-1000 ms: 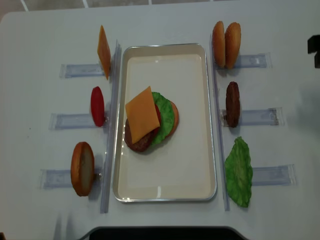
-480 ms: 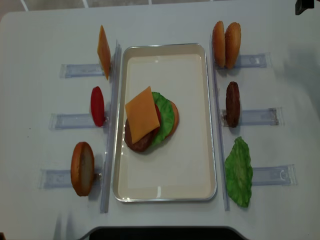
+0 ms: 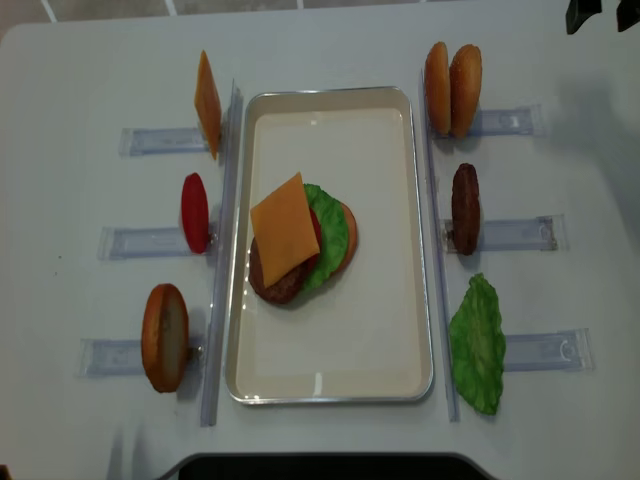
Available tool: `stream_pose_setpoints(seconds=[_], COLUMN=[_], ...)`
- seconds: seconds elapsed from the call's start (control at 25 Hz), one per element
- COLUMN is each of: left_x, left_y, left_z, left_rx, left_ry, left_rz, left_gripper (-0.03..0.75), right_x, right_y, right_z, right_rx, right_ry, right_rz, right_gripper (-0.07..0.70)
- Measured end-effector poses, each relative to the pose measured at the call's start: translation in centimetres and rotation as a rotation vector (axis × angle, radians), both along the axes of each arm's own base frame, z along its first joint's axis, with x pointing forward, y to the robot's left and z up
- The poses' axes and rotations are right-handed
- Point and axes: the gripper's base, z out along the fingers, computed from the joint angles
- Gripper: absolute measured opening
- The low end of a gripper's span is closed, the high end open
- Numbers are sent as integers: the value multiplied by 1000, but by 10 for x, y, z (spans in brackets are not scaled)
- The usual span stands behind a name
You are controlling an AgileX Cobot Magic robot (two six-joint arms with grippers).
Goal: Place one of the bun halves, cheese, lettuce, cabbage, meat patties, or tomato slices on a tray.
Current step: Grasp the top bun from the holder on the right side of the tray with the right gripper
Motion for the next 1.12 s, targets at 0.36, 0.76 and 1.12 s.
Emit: stream_pose_setpoints(seconds=[0.36, 0.76, 1.12], left_x=[0, 0, 0], left_y=[0, 0, 0], left_z=[0, 0, 0], left_rx=[0, 0, 0], left_ry=[0, 0, 0], left_rz=[0, 0, 0], left_gripper=[211, 211, 211], right_x=[-22, -14, 1], right_y=[118, 146, 153], right_z=[19, 0, -32], right_rx=[66, 87, 63], right_ry=[-50, -34, -14], right_rz=[148, 144, 155], right_gripper=[434, 434, 434])
